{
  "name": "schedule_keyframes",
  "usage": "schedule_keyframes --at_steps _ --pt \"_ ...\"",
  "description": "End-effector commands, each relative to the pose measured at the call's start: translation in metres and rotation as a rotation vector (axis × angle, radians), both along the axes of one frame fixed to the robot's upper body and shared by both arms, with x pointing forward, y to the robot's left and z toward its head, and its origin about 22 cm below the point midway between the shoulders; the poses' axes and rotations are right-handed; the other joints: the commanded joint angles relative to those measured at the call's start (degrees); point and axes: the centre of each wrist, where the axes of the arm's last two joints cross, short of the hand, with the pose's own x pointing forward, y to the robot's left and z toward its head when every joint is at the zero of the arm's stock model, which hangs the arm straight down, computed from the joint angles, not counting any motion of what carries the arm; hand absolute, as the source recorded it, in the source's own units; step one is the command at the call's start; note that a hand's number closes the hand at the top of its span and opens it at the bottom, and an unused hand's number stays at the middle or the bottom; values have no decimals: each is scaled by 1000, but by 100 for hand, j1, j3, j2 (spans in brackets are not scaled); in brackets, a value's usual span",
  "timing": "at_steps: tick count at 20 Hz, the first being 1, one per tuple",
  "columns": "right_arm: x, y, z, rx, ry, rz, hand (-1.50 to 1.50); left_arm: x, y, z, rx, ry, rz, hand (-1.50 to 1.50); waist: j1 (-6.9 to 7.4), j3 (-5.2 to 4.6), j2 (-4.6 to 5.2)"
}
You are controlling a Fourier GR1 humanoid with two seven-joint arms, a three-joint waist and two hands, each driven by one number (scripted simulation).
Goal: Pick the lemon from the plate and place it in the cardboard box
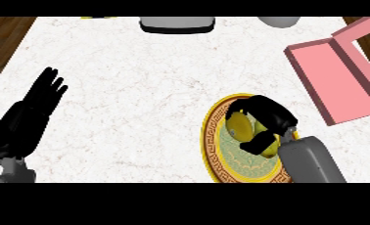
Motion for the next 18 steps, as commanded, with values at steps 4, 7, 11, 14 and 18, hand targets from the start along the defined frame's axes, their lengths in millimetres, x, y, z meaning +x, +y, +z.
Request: schedule_keyframes --at_steps 4,7,11,14,18 --pt "6 1 13 19 -49 28 150 -13 16 8 -6 11 -3 0 1 0 -2" --pt "8 3 -3 25 -57 22 150 -7 -24 -15 9 2 -16 0 -4 1 1" --pt "40 5 10 -168 -38 -315 150 1 4 -10 -10 1 -1 0 97 -5 41" --pt "59 1 26 -340 -19 -605 150 2 -7 -8 7 1 -24 0 165 -17 60" --pt "89 26 53 -451 -92 -738 150 10 -15 -2 2 -16 -31 0 181 -2 48"
